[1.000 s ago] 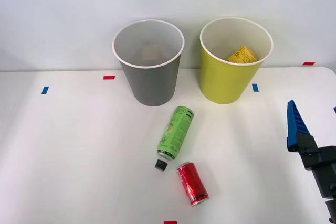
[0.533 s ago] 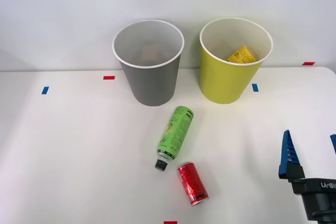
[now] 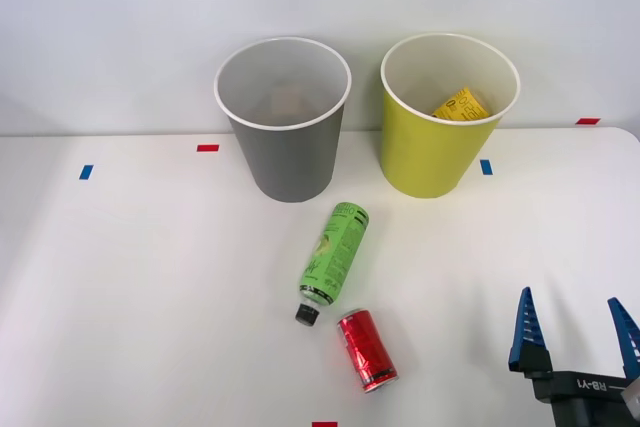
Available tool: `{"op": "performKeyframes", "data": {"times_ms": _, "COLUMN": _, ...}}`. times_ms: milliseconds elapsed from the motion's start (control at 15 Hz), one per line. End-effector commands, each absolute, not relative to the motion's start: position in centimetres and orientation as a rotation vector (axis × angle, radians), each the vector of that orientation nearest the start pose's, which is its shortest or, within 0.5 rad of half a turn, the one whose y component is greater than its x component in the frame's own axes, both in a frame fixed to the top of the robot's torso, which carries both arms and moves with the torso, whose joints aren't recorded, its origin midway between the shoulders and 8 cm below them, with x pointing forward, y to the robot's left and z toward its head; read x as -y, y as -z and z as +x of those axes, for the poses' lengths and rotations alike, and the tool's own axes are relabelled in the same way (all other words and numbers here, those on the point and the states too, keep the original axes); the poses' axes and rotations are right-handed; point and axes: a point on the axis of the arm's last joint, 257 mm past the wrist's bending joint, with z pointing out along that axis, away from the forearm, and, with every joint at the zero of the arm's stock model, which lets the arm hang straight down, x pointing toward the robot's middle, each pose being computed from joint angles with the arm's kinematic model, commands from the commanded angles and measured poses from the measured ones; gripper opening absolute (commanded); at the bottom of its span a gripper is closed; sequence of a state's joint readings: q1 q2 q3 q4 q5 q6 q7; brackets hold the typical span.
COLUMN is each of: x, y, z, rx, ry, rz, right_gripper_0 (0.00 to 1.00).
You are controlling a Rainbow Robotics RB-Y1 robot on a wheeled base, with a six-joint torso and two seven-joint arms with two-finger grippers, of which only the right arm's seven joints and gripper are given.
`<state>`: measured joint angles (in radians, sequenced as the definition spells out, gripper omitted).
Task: Put cans in the gray bin, plastic bottles in the light green bin
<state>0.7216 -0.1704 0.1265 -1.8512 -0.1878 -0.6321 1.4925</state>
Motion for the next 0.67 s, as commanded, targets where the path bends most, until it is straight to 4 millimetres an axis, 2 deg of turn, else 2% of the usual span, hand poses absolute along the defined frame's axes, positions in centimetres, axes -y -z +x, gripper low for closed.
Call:
{"op": "performKeyframes", "data": {"times_ms": 67, "x": 29.1, "y": 22.7, "z": 31.4, "rx": -1.351, "ry": -0.003, "rz": 0.131, "right_gripper_0": 1.00}}
{"op": "performKeyframes", "data": {"times_ms": 400, "x": 27.9, "y": 23.7, "z": 30.4, "rx": -1.384, "ry": -0.111, "rz": 0.141, "right_gripper_0": 1.00}}
{"op": "performKeyframes", "data": {"times_ms": 667, "x": 26.9, "y": 24.4, "z": 28.3, "rx": -1.407, "ry": -0.100, "rz": 0.088, "right_gripper_0": 1.00}}
